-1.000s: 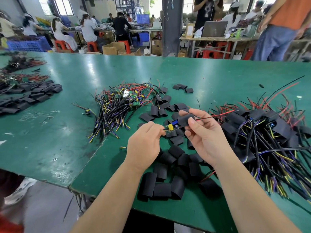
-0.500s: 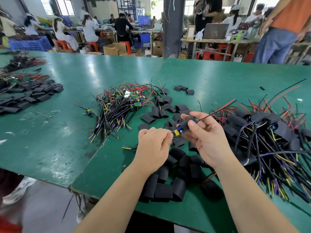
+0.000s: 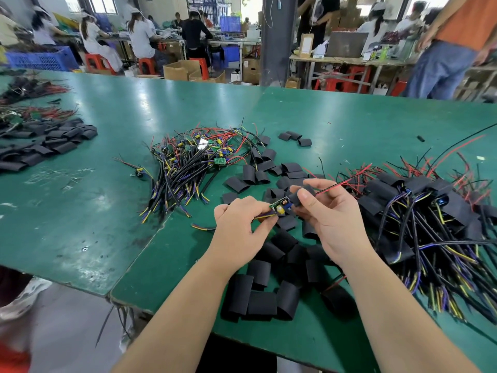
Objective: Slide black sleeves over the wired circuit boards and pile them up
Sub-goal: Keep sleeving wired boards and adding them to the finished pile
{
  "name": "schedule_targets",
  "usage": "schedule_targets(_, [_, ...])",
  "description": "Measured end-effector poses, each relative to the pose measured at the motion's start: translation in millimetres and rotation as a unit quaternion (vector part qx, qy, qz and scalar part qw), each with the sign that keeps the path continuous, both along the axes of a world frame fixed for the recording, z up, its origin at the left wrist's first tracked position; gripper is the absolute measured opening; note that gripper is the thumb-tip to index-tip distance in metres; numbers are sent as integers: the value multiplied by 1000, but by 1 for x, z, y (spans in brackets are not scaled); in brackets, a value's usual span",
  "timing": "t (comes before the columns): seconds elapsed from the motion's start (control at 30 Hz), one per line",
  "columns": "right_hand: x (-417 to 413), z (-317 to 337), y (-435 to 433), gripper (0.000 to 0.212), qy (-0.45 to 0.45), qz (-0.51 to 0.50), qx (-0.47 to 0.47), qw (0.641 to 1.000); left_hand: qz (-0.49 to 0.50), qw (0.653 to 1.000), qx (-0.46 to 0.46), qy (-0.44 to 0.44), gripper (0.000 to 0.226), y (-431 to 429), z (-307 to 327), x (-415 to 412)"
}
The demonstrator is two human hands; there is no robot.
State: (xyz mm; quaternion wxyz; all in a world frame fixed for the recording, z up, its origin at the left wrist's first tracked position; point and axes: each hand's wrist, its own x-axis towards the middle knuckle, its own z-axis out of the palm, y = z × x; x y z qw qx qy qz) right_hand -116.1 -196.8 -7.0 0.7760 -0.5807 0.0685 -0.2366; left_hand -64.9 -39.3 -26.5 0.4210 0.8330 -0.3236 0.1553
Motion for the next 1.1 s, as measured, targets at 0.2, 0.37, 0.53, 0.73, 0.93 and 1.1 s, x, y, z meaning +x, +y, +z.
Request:
schedule_targets(0.2, [-1,1,2,36,9,-8,-5,1000,-24,998,53,-20,15,1,0,2])
schedule_targets(0.37, [-2,2,2,34,3,39,43,998,-56,993,103,-11,32,-1,1,-2])
schedule_targets(0.53, [-2,1,1,26,-13,46,-23,999,-70,989,128,-5,32,-4,-1,-2])
schedule_targets(0.73, [3,-7,-1,23,30,-25,-119,992,-95,989,106,30,19,-2,-1,-2])
schedule_targets(0.93, [5,-10,-4,20,64,-42,-109,991,-129,983,116,60,22,-1,-3,0])
schedule_targets(1.1, [4,-8,-2,12,62,-32,-104,992,-109,989,77,65,33,-1,-2,-2])
